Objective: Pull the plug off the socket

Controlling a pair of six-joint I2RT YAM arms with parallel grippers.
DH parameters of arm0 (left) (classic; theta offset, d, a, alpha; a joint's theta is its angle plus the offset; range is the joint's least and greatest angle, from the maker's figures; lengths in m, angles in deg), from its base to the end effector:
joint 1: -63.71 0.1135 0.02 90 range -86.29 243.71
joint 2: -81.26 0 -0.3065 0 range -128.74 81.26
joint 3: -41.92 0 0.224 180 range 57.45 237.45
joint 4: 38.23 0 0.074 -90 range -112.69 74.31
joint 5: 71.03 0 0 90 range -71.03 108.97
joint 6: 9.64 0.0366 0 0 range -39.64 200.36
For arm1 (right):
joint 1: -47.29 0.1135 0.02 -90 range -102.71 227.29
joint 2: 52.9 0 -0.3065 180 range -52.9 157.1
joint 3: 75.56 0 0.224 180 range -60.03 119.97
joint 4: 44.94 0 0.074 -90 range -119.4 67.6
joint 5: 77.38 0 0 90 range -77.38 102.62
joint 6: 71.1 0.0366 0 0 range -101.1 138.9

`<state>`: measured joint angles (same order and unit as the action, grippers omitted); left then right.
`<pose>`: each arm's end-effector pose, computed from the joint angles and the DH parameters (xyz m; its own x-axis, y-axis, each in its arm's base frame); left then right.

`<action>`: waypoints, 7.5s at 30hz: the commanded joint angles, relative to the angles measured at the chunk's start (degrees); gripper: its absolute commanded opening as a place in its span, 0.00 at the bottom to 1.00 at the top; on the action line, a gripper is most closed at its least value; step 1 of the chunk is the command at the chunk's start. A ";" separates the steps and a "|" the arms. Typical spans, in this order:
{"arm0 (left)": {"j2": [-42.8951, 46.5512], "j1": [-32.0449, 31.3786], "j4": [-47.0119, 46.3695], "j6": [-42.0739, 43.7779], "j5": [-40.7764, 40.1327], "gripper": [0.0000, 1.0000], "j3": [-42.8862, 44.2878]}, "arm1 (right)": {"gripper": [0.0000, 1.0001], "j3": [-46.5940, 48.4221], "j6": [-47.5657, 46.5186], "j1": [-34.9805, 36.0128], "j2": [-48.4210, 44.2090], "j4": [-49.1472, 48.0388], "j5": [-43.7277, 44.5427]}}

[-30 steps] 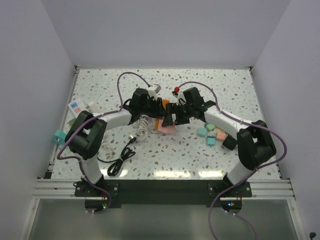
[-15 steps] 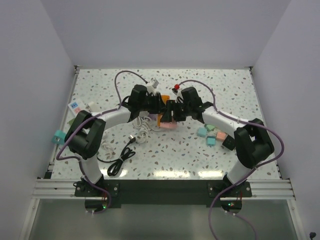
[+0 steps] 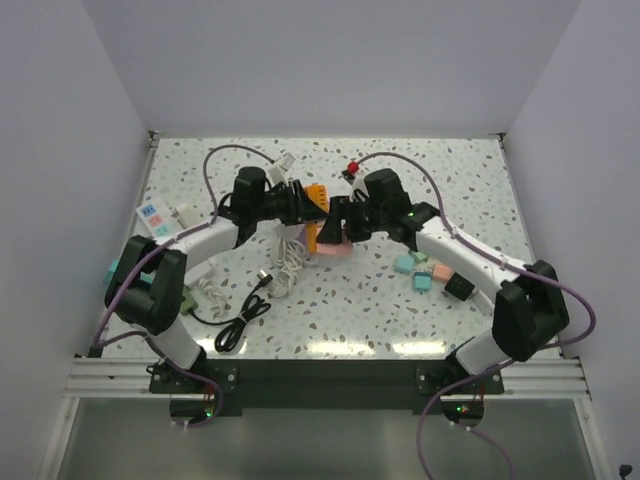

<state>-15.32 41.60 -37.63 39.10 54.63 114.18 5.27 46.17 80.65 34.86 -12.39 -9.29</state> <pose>0.3193 -0.1528 0.2820 -0.8181 -0.2460 -0.5197 0.3407 0.5209 -0.7827 0.2545 0.1839 0.3241 -0.8160 -0.0283 -0.5774 -0.4240 0.7082 0.5645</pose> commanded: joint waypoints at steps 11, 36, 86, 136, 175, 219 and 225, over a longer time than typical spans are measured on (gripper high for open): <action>3.32 9.89 -2.89 4.52 -9.57 0.00 0.49 | 0.00 10.64 -4.77 -4.88 -12.10 37.74 20.92; -8.29 -15.07 21.10 12.43 -18.35 0.00 12.88 | 0.01 26.63 4.20 -25.01 30.52 34.22 28.68; 1.40 22.10 54.05 19.89 -46.02 0.00 53.40 | 0.84 26.20 3.49 -26.95 29.48 36.95 32.37; 5.08 21.61 50.80 25.17 -31.11 1.00 31.78 | 0.98 50.70 9.11 -6.47 37.89 30.79 17.78; 8.69 4.35 -8.42 -1.17 1.33 1.00 -5.48 | 0.00 8.02 16.93 -11.74 19.64 -25.26 -48.84; 6.93 5.33 -6.55 -5.87 0.22 0.00 -4.29 | 0.98 10.81 -10.29 -9.40 4.43 21.81 -8.29; 5.35 2.69 13.69 1.43 -13.23 0.00 5.30 | 0.98 11.78 -11.80 -1.56 -0.30 23.86 2.22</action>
<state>-11.56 46.22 -37.92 34.49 52.20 113.22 14.87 37.60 75.08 38.93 6.63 -13.23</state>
